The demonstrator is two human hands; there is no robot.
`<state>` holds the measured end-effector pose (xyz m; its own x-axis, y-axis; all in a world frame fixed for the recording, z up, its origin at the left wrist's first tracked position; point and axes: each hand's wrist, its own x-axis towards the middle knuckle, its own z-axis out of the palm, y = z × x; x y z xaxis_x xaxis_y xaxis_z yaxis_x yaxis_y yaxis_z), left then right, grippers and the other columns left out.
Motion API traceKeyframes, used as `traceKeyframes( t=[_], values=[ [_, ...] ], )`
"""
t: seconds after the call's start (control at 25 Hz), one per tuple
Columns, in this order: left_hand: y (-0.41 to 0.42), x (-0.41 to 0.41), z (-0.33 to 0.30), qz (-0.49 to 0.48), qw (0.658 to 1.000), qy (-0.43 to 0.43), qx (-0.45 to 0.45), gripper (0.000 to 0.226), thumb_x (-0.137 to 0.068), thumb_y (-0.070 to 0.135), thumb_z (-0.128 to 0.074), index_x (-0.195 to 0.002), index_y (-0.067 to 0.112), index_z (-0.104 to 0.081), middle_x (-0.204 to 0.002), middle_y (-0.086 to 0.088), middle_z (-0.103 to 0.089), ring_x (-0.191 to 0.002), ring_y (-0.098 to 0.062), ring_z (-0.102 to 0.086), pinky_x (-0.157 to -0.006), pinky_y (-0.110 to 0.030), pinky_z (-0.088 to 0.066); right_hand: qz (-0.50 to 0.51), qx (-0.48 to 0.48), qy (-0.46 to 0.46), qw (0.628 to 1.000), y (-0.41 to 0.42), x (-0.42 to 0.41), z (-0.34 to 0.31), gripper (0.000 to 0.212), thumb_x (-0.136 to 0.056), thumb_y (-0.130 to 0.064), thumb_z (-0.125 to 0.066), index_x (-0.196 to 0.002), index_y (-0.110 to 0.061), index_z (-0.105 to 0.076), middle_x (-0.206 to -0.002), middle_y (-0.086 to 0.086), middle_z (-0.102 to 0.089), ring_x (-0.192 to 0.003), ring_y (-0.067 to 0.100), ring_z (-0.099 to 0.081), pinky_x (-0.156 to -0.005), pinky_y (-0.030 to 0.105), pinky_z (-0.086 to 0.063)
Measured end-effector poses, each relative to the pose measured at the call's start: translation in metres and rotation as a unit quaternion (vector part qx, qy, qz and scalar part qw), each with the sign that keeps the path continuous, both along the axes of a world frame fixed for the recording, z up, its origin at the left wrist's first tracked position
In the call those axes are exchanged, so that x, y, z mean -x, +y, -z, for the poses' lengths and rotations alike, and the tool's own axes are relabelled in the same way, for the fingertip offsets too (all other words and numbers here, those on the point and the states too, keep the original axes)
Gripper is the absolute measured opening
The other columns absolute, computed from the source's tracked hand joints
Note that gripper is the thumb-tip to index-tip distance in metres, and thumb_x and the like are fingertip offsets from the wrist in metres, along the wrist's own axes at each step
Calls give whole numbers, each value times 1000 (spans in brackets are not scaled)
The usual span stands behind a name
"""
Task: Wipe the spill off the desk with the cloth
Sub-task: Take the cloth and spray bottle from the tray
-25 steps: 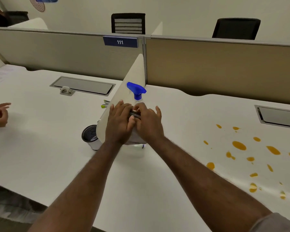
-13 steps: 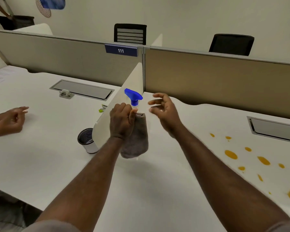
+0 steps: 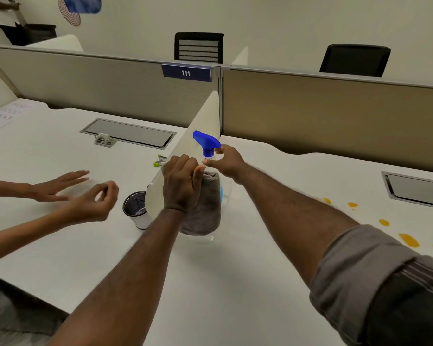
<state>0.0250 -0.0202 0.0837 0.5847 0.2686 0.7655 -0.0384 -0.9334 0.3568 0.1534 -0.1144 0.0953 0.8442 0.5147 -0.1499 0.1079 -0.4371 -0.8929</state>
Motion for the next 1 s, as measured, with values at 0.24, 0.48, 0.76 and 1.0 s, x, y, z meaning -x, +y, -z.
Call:
traceKeyframes(
  t=[0.24, 0.48, 0.76, 1.0],
  values=[
    [-5, -4, 1, 6, 1000, -26, -17, 64, -103, 47, -22, -69, 2, -53, -66, -15, -52, -65, -31, -46, -65, -33, -32, 29, -62, 43, 997, 17, 1, 9, 59, -85, -23, -72, -134, -5, -45, -135, 13, -54, -120, 27, -52, -90, 32, -40],
    [-12, -4, -13, 22, 998, -49, -14, 64, -102, 46, -24, -68, 0, -53, -66, -18, -52, -64, -33, -48, -64, -37, -41, 15, -91, -3, 996, -2, 1, -17, 49, -83, -22, -73, -125, -3, -55, -122, 12, -62, -107, 23, -55, -84, 32, -39],
    [-43, -21, -76, 73, 988, -130, 28, 69, -103, 46, -24, -67, -3, -55, -69, -20, -56, -67, -32, -49, -66, -28, -35, -8, -141, -137, 980, -80, -2, -113, 24, -92, -27, -62, -104, -8, -56, -92, 9, -59, -89, 24, -59, -86, 42, -50],
    [-134, -51, -139, 200, 924, -160, 284, 60, -99, 40, -30, -62, -1, -51, -61, -24, -50, -59, -38, -48, -60, -50, -43, 73, -279, -195, 937, -209, 1, -166, 33, -98, -23, -50, -123, -3, -42, -93, 16, -61, -84, 24, -65, -76, 33, -56]
  ],
)
